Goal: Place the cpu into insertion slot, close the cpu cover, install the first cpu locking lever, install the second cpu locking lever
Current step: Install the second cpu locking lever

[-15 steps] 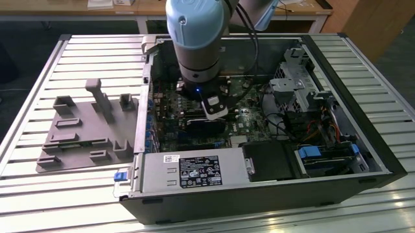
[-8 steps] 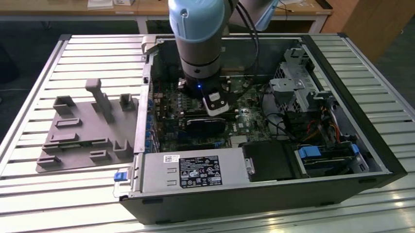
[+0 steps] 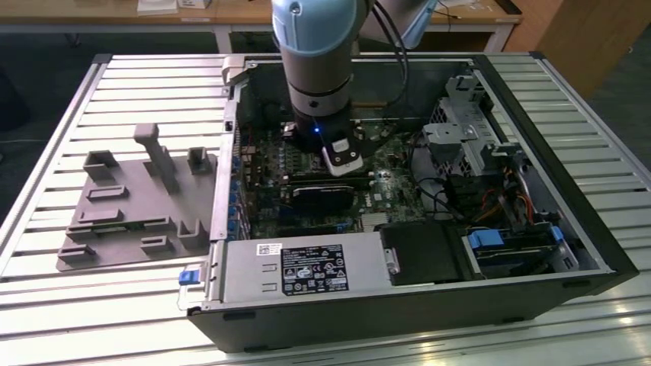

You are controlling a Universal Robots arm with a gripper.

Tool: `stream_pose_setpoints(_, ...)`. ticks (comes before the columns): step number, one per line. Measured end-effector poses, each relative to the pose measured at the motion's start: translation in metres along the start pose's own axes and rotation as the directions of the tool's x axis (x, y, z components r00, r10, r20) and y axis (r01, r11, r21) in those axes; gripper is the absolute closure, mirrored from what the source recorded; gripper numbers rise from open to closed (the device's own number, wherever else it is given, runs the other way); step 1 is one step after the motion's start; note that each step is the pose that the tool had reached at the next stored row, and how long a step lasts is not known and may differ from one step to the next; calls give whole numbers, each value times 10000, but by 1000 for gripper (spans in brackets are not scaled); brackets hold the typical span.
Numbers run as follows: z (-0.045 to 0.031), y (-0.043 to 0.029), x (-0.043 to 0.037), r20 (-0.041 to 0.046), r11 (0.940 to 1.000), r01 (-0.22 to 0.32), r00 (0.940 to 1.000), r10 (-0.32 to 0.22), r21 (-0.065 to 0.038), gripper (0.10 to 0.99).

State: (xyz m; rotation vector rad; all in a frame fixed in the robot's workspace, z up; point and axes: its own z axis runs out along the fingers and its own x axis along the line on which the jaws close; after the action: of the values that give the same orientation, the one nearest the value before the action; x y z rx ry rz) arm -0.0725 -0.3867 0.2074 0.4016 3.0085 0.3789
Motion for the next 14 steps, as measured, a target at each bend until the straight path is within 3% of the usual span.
stream_pose_setpoints(14,60,219,-54,73,9996,18,10000,-20,271,980)
